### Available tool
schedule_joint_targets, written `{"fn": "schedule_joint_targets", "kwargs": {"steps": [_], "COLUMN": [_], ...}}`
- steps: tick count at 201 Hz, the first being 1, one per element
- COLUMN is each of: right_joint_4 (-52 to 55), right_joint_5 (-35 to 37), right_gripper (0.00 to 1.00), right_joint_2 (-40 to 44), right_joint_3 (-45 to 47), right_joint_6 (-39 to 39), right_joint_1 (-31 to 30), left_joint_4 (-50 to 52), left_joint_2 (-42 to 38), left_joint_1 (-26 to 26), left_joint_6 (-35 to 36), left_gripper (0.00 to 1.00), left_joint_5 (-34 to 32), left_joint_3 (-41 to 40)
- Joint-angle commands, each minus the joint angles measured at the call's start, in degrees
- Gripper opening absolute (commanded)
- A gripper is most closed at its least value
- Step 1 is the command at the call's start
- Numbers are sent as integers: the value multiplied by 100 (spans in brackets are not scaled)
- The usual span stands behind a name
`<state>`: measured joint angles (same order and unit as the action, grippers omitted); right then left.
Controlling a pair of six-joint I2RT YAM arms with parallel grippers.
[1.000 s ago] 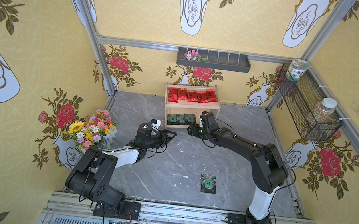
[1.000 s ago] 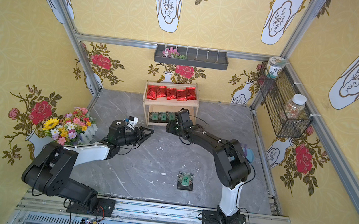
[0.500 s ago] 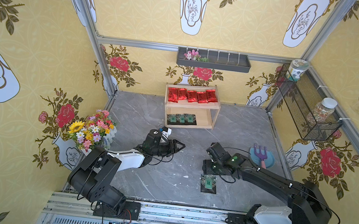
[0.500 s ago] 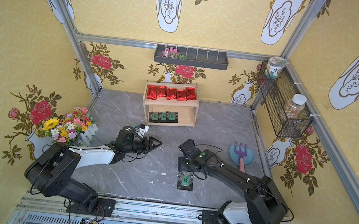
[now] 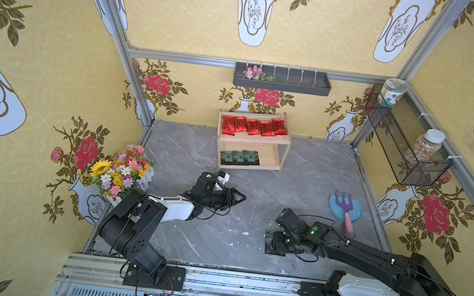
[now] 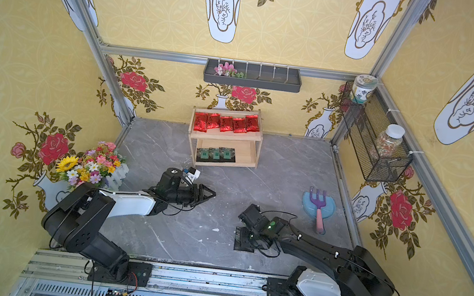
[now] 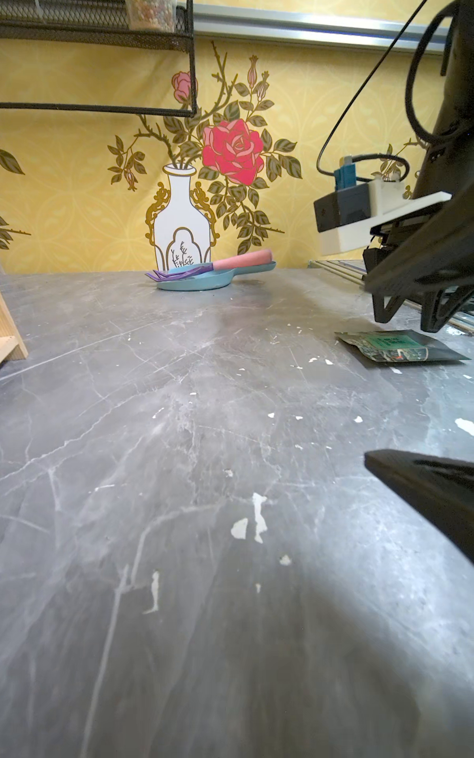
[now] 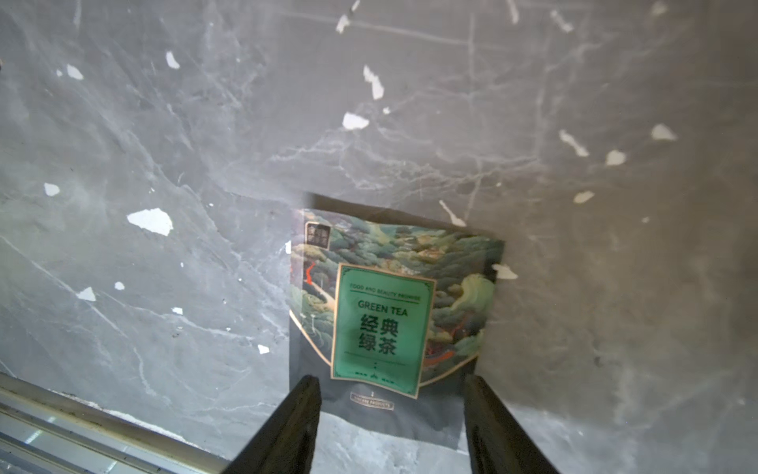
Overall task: Place the tea bags on the shelf by color
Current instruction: Move the tea bag to the center of the board.
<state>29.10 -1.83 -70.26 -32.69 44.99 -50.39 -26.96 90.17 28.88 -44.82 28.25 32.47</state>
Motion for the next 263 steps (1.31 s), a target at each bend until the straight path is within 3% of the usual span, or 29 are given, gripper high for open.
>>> {"fn": "schedule_joint_targets", "kwargs": {"steps": [1,21,133,204,263], "right_joint_4": [-493,-806,-2208,-3111,-3881], "right_joint_5": [17,3,-576,-1325,-1833], "right_gripper": [57,52,49,48,42], "right_joint_2": [-192,-357,-2632,-2396,-2256], "right_joint_3": [62,108,-1418,-1120,-768], "right_joint_6": [230,276,-305,-518,-605], "right_joint_1": [-124,-150,57,696,1186], "left_joint_4": [7,-8,-415,-723,-906], "left_joint_2": [36,44,264,598,791], "left_joint_1": [-7,-14,-82,-190,-190], "left_joint_6": [87,87,49,17,-70], "left_gripper": [65,65,64,52,49], "left_joint_5": [74,92,180,349,450], "left_joint_3": [-8,-38,-436,-557,-573]}}
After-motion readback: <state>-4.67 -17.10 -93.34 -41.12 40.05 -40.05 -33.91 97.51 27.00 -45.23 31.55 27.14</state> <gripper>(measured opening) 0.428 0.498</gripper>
